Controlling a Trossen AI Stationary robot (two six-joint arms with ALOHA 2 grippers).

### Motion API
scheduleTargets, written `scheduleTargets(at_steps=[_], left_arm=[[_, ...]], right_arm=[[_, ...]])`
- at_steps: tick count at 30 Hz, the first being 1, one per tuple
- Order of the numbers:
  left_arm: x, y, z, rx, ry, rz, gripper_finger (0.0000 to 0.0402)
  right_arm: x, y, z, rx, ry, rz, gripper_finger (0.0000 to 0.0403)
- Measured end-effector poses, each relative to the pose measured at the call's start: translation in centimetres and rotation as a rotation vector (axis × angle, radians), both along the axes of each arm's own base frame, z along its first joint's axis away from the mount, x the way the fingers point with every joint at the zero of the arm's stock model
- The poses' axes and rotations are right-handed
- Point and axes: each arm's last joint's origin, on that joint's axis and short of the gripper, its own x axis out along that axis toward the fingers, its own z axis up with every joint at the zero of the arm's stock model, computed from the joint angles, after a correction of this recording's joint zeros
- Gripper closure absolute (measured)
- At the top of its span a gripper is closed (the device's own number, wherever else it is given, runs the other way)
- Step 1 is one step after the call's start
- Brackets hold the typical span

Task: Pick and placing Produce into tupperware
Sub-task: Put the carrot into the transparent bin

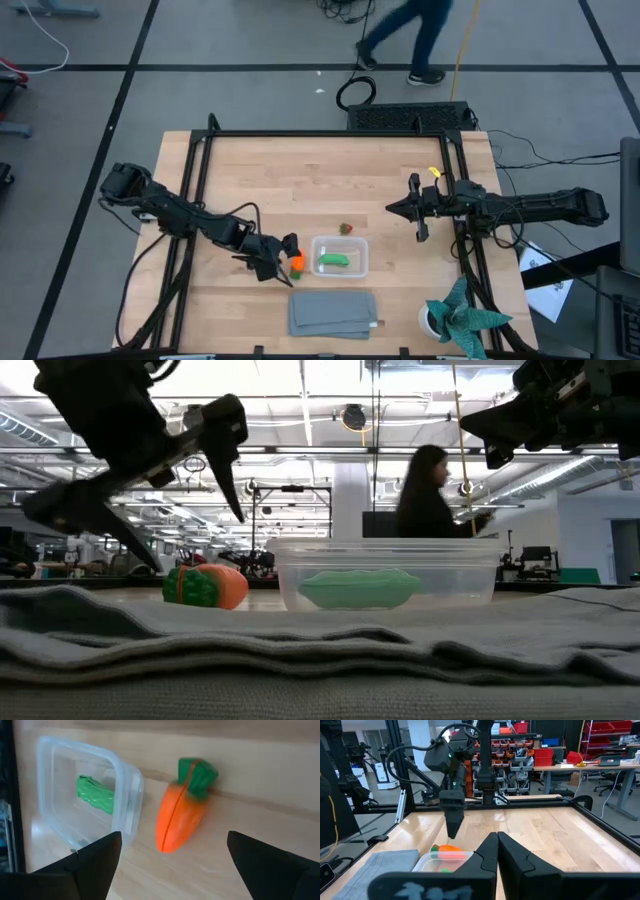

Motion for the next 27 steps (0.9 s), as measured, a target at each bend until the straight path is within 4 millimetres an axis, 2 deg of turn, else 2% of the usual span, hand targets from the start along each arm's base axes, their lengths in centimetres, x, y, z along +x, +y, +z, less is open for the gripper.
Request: scheduleTargets(at_steps=[6,14,27], left_arm=[[0.6,0.1,-1.1,0.059,0.011,-0.053,0.0034],[1.4,0.6,-1.3,0.063,-0.035,-0.078,0.0034],[1.5,0.4,-1.4,0.012,-0.037,-0.161,0.0034]], right_arm=[[0.0,0.0,0.0,0.0,-0.001,0.0,0.0403],[0.0,0.0,0.0,-0.008,0.003,0.0,0.0403],[0.0,0.0,0.0,-0.008,0.003,-0.001,0.0403]])
